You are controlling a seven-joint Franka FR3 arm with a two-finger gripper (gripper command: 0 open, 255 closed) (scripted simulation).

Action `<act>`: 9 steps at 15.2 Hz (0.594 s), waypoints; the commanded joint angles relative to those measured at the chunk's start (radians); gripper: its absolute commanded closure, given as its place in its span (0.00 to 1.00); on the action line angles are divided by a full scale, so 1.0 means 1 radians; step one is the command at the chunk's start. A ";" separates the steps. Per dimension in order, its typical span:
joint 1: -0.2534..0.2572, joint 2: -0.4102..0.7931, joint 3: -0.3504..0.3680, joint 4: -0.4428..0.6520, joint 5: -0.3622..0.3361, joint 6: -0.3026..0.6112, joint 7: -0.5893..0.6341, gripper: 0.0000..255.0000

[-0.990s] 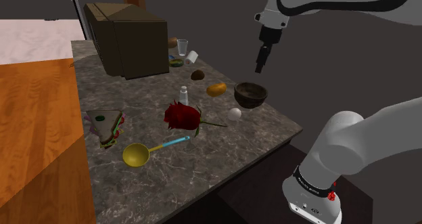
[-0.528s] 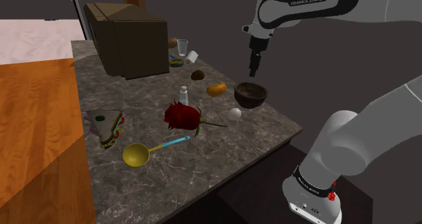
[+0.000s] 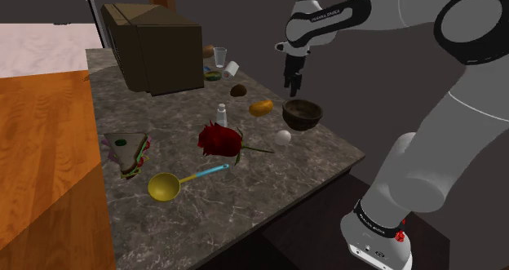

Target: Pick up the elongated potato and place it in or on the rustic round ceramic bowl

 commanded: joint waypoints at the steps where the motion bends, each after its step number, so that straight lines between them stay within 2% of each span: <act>1: 0.005 0.087 -0.012 0.051 0.035 0.024 -0.106 0.00; 9: -0.039 0.421 0.028 0.295 0.162 0.068 -0.463 0.00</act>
